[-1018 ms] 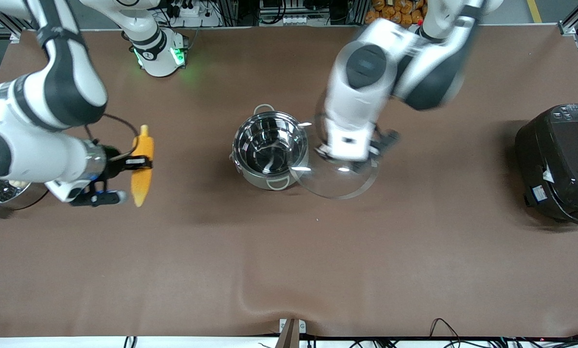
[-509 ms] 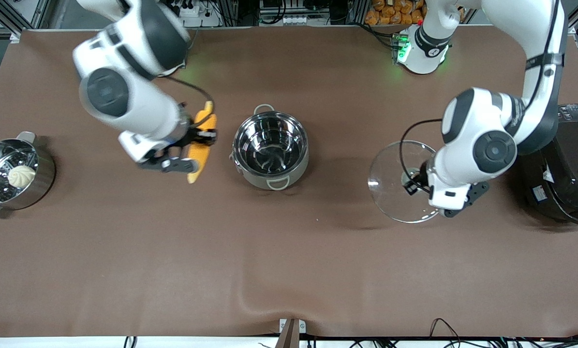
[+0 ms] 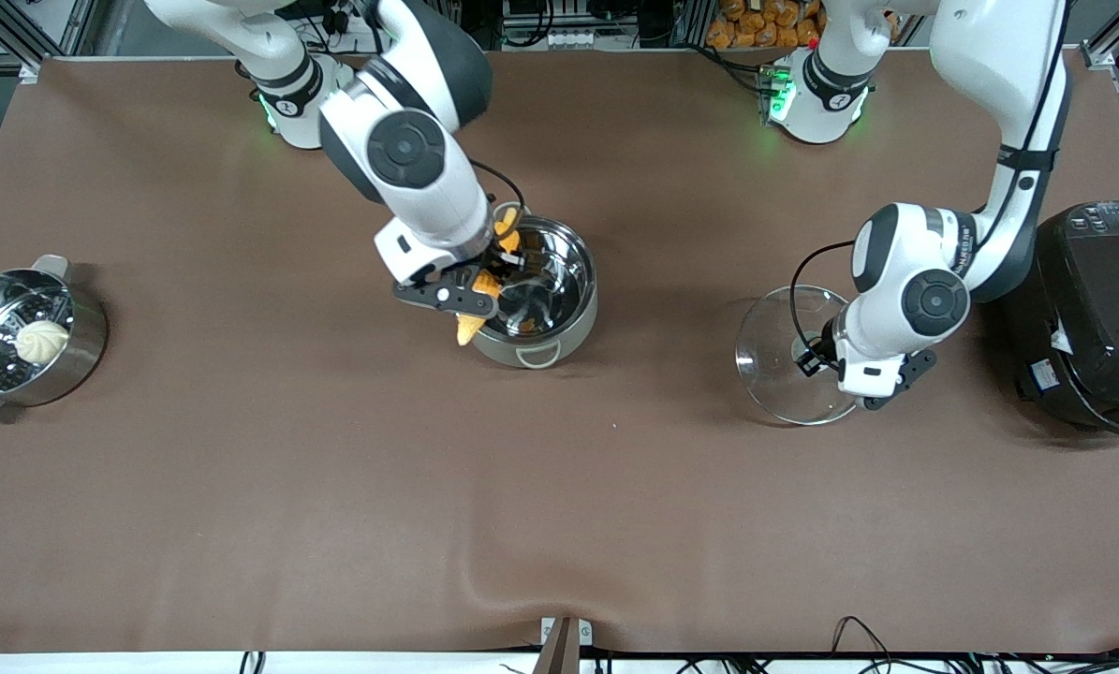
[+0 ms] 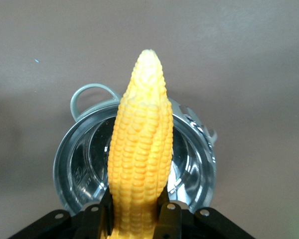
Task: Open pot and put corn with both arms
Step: 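Carry the lid aside with the left gripper while the right gripper brings corn over pot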
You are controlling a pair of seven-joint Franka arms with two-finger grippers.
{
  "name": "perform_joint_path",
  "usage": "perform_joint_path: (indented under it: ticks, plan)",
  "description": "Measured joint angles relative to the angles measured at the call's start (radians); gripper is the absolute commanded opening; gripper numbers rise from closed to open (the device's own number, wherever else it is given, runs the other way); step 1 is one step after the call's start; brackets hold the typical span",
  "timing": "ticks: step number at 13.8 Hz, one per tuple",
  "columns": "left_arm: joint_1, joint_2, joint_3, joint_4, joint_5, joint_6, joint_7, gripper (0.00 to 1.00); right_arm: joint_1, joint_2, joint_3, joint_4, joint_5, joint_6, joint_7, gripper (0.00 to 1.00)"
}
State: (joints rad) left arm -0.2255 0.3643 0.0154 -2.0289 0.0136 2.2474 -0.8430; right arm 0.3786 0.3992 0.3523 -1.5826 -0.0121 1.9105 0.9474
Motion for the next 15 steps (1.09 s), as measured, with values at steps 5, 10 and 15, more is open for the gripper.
perform_joint_path:
  ticks: [5,10,15]
  plan:
    - [0.065,-0.018,-0.001,-0.120,0.030,0.126,0.094,0.00,0.071,0.020,0.000,-0.102,-0.013,0.101,0.025,0.30]
    - [0.073,-0.024,-0.008,-0.152,0.032,0.148,0.106,1.00,0.097,0.023,-0.001,-0.119,-0.022,0.108,0.029,0.33]
    - [0.074,-0.063,-0.010,-0.103,0.033,0.110,0.121,1.00,0.102,0.041,-0.001,-0.163,-0.051,0.191,0.043,0.34]
